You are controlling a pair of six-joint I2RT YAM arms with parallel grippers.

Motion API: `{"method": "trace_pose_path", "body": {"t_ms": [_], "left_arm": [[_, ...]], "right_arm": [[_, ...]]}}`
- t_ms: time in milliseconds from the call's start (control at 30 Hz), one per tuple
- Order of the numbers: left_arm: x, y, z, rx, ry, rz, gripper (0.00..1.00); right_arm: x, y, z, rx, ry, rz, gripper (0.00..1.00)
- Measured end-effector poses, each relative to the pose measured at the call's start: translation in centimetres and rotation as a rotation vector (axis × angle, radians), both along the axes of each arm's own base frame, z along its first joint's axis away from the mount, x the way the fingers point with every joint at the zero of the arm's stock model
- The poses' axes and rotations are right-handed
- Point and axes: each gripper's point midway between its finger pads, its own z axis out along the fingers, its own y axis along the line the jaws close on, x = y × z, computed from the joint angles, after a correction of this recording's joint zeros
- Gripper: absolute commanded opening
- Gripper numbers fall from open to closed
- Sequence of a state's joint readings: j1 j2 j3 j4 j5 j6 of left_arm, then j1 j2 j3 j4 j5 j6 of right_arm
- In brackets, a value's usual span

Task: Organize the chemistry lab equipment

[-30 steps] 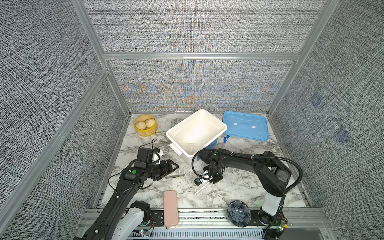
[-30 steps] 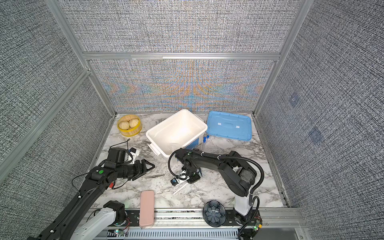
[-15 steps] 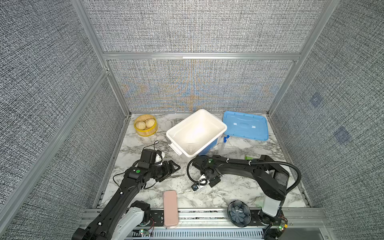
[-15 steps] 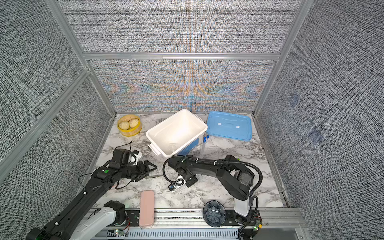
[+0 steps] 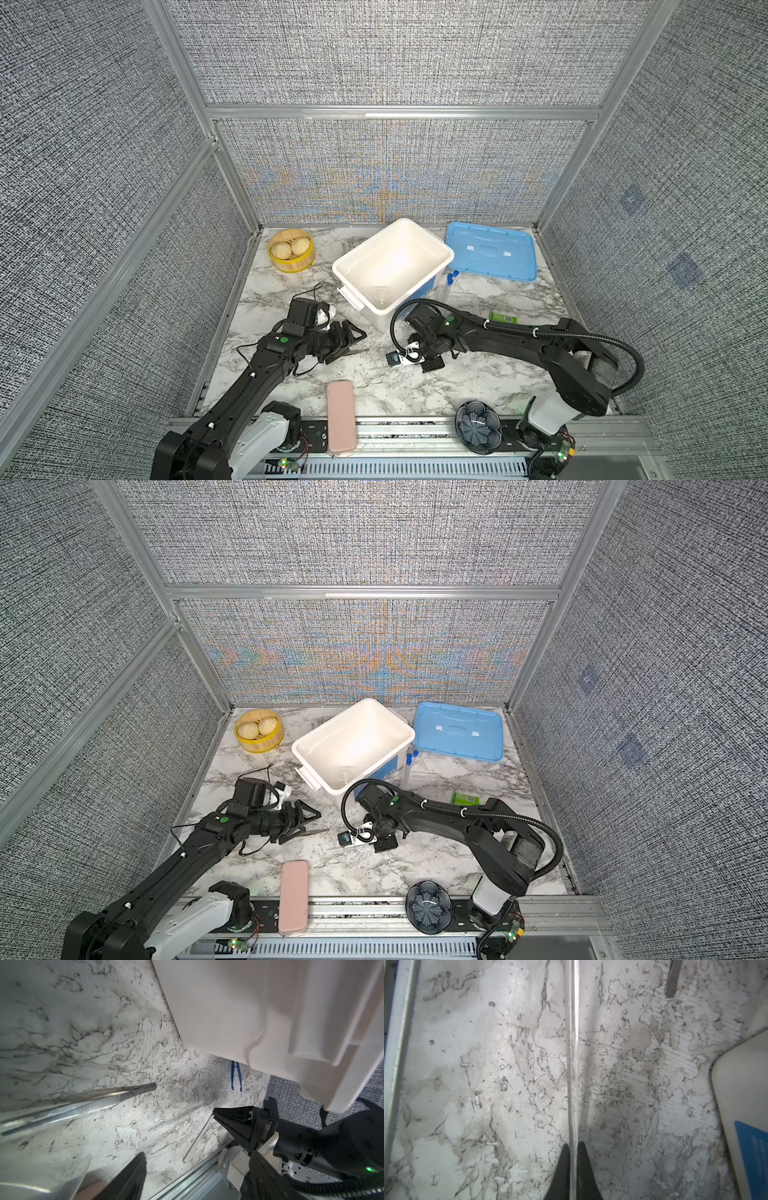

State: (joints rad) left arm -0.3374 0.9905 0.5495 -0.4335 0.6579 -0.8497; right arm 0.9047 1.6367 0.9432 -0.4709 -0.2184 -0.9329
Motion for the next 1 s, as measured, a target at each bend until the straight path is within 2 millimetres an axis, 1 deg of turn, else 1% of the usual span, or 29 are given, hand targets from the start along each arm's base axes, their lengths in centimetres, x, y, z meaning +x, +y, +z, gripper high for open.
{"method": "trace_pose_path", "body": {"t_ms": [100,267,367,500,600,800,900,1000], "left_arm": [[0.1,-0.5,-0.4,-0.001,0.016,-0.012,0.79],[-0.1,-1.8,-0.7,-0.025,0.029,-0.059,0.77],[-0.1,-2.6,-0.2,-0.049,0.021,-0.088,0.75],[-0.1,-3.5,0.6,-0.087,-0.007,-0.118,0.72],[-0.3,-4.1,0.5,-0.097,0.009,-0.131,0.69],[-0.4,-5.1,0.2,-0.108,0.029,-0.162,0.61],[-0.3,-5.4,0.5,-0.114,0.017,-0.170,0.59],[-0.1,-5.6,0.6,-0.116,0.015,-0.168,0.54]], "right_arm": [[0.4,0.5,0.4,0.061,0.004,-0.043,0.00],[1.2,1.5,1.8,0.181,0.000,-0.112,0.00],[1.9,1.9,2.5,0.249,0.002,-0.162,0.00],[2.9,2.2,2.9,0.301,0.000,-0.223,0.00],[3.4,2.6,3.3,0.337,-0.003,-0.254,0.00],[3.8,3.5,4.2,0.396,-0.003,-0.273,0.00],[3.7,3.8,4.3,0.408,0.004,-0.269,0.00],[3.2,4.2,4.6,0.423,0.010,-0.249,0.00]]}}
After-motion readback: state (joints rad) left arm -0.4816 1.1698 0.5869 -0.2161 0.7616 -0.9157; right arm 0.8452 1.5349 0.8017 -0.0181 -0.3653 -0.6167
